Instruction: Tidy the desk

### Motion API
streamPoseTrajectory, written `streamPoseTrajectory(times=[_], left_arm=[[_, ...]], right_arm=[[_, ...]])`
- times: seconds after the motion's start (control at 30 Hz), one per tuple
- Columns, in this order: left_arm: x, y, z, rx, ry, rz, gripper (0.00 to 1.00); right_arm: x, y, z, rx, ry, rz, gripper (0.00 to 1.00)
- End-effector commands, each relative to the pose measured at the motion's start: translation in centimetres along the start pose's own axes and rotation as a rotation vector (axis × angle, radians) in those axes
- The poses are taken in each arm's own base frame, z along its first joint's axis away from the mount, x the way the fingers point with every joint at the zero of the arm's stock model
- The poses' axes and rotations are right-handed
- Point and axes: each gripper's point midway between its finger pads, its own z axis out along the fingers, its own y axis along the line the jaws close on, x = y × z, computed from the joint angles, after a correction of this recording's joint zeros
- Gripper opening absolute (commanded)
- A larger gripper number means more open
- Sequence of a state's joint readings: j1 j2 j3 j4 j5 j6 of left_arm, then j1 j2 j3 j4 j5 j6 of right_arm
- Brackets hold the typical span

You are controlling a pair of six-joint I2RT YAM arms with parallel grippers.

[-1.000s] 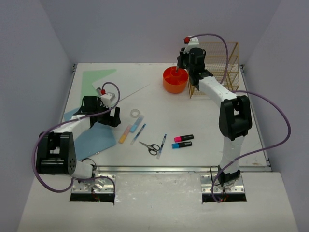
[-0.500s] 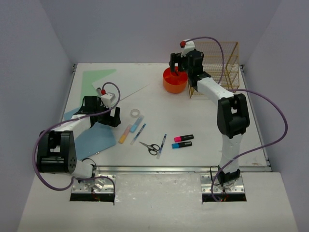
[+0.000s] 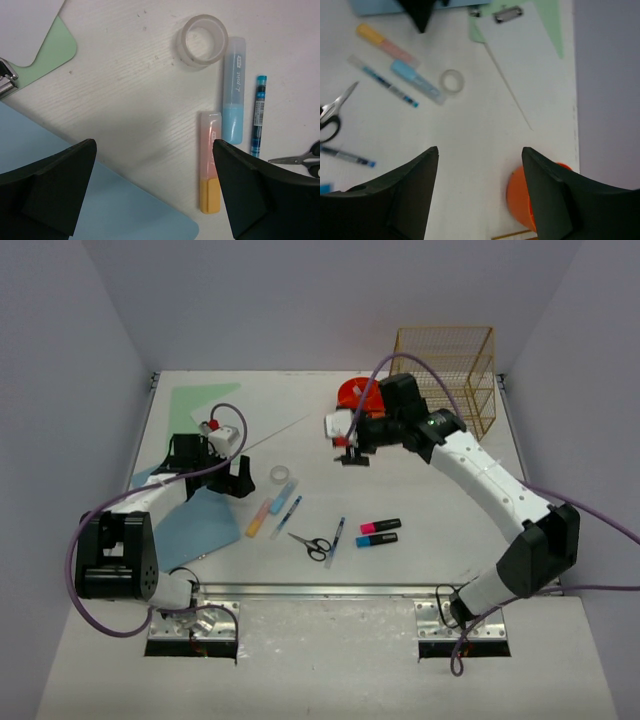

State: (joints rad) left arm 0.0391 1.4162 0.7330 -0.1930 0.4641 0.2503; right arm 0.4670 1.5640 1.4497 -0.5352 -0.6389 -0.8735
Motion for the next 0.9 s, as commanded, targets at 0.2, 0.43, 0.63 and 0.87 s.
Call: streamPoseTrajectory(times=[0.2,0.43,0.63,0.87], left_arm=[[-3.2,-0.1,-1.8,0.193,-0.076,-0.169,1.00],[-3.1,1.7,-2.2,0.230,-0.092,-0.262,1.00],[-2.8,1.9,-2.3,0.202,-0.102,-0.251,1.00],[-3.2,1.8,-2.6,0.201,-0.114,-0.242,1.00]], right_arm=[[6.8,21.4,2.7,-0.569,0.178,-0.450,0.60],[5.4,25.2,5.3,-0.668,0.182,-0.516,0.51],[5.4,28.1,6.6,-0.743,0.205,-0.587,0.44],[6.8,28.9,8.2,-0.771,0.246,-0.661,0.42]])
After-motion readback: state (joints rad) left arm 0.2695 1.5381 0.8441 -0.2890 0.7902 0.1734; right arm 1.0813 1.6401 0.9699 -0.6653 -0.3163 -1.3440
